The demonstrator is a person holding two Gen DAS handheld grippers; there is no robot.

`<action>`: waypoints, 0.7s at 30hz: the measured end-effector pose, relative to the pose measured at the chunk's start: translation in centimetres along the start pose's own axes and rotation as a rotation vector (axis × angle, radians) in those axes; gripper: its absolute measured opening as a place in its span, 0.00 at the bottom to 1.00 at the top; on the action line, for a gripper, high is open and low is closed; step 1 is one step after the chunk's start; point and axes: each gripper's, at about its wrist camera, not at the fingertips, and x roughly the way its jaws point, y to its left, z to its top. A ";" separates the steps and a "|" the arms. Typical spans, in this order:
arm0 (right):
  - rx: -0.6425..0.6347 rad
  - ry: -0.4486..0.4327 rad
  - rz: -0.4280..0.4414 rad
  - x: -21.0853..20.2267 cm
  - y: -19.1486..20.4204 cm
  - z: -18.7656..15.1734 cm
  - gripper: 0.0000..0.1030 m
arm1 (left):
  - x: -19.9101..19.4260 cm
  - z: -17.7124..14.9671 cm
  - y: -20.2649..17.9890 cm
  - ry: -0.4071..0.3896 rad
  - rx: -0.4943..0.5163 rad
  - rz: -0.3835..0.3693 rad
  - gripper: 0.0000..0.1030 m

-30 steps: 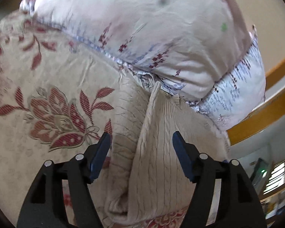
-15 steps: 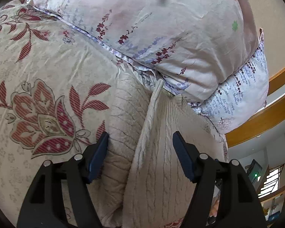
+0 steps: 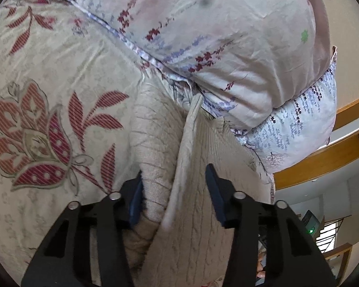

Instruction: Fold small clothes

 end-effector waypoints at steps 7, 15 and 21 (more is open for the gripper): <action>-0.001 0.002 0.004 0.0 0.0 0.0 0.65 | 0.0 0.0 -0.6 0.000 -0.033 -0.039 0.21; -0.009 0.006 0.009 0.1 0.2 -0.1 0.65 | -1.5 0.0 -5.8 -0.057 0.045 -0.155 0.17; -0.021 0.008 0.017 0.1 0.3 -0.1 0.65 | -1.5 -0.3 -9.1 -0.074 0.080 -0.220 0.16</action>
